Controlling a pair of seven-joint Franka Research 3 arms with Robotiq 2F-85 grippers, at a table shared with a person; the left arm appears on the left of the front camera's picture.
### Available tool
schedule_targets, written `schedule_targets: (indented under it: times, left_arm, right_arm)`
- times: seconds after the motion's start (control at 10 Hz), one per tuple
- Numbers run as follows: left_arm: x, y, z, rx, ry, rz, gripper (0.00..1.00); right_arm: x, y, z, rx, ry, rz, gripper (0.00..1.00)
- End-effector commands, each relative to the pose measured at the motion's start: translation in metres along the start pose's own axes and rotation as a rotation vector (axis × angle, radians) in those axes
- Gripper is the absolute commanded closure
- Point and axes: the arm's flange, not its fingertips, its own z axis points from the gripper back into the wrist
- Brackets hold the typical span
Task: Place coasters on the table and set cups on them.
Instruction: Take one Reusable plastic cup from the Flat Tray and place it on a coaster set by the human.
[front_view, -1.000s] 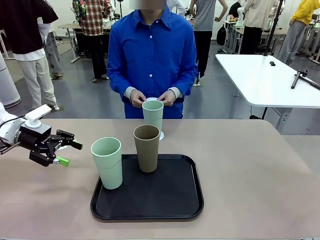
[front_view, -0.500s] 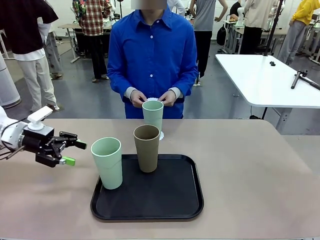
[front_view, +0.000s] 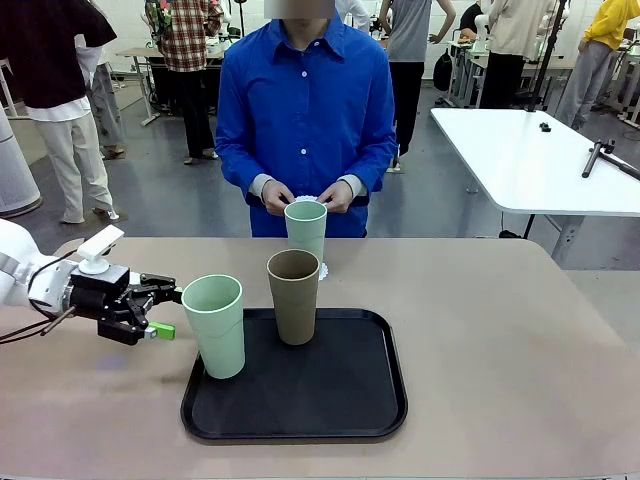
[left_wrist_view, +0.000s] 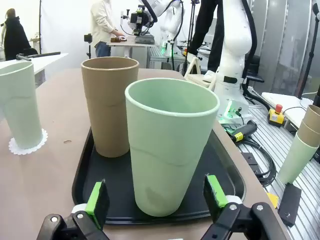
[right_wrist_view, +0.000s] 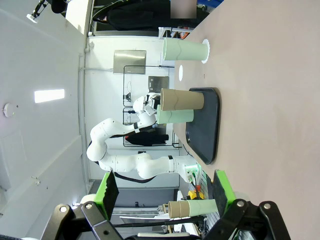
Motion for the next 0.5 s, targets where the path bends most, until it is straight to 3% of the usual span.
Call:
schedule_targets:
  times: [0.0, 0.4]
  left_arm:
    - [-0.01, 0.003, -0.005, -0.029, -0.035, -0.034, 0.0]
    - [-0.026, 0.006, -0.016, -0.074, -0.087, -0.063, 0.0]
  right_arm:
    - [0.001, 0.001, 0.001, -0.003, 0.0, -0.009, 0.0]
    - [0.001, 0.001, 0.001, -0.003, 0.0, -0.009, 0.0]
